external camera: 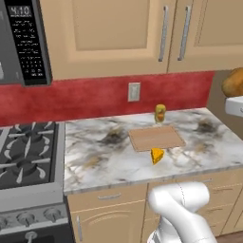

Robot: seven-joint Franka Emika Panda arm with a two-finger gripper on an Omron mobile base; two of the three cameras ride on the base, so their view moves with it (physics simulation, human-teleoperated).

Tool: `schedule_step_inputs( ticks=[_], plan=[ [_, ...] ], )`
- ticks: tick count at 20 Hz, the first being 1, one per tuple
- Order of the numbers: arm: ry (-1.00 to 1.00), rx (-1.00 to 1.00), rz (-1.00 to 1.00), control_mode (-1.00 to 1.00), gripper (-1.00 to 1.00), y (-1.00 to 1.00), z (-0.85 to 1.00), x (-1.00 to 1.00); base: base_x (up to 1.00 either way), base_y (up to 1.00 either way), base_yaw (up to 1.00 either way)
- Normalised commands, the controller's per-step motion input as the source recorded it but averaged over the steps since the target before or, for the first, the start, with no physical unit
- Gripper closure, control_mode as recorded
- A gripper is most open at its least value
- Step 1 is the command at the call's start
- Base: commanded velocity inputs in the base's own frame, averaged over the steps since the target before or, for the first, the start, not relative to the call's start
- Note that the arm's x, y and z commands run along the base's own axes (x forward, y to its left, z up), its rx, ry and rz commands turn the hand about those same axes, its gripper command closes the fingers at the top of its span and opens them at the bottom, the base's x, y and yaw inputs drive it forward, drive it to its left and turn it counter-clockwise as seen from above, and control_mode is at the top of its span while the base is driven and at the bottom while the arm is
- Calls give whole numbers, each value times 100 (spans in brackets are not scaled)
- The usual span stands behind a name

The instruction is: Retrieve the reheated potato from the microwave, then place the potato, cheese, and condiment on the cutting board.

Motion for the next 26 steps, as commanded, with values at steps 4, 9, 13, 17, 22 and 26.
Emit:
schedule_step_inputs(
  ticks=[4, 9, 13, 17, 22, 26],
  plan=[
    [0, 0, 0, 100, 100, 0, 0, 0, 69, -15, 0],
    [0, 0, 0, 100, 100, 0, 0, 0, 50, -30, 0],
    [0, 0, 0, 100, 100, 0, 0, 0, 14, -38, 2],
    [0, 0, 1, -100, 100, -21, 0, 8, 4, -17, 1],
    [0, 0, 4, -100, 100, -60, 0, 31, 0, 0, 0],
    [0, 0, 6, -100, 100, -41, -11, 26, 0, 0, 0]
  ],
)
